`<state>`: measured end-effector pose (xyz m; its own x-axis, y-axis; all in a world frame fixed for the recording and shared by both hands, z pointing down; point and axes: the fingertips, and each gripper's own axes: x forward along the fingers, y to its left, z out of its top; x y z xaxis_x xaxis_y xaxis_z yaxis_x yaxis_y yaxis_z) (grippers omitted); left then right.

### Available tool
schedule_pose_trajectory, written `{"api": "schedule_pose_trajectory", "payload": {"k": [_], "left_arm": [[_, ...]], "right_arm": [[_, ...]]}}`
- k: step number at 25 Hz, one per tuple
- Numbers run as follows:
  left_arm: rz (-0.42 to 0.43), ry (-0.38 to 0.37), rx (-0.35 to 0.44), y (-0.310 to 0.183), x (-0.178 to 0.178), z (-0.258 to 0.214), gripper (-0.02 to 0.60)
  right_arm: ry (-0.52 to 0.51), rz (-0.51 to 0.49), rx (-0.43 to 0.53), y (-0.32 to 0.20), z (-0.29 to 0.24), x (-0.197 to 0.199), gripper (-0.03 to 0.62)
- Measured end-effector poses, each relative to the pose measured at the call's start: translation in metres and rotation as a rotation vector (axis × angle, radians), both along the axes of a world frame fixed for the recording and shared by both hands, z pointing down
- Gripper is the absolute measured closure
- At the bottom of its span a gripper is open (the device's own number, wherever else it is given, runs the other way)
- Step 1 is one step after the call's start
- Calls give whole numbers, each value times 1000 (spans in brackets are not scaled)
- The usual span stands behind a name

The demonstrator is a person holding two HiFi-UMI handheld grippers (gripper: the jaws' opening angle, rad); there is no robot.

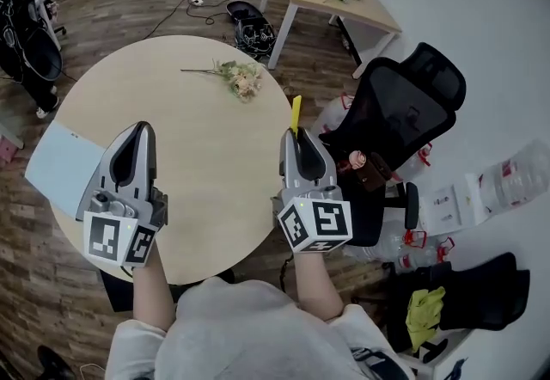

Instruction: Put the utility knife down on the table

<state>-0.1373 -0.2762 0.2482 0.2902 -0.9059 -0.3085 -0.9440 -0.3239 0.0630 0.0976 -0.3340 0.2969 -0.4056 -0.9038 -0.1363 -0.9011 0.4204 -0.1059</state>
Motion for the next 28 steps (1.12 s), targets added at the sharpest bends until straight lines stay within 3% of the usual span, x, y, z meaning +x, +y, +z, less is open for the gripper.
{"api": "schedule_pose_trajectory", "payload": {"k": [11, 18, 28], "left_arm": [[28, -3, -78, -43, -19, 35, 575], [56, -48, -140, -69, -22, 64, 575], [41, -61, -227, -92, -29, 102, 575]], "right_arm": [[47, -30, -218, -50, 88, -38, 519], [80, -40, -370, -78, 152, -55, 519], [176, -75, -551, -100, 240, -78, 519]]}}
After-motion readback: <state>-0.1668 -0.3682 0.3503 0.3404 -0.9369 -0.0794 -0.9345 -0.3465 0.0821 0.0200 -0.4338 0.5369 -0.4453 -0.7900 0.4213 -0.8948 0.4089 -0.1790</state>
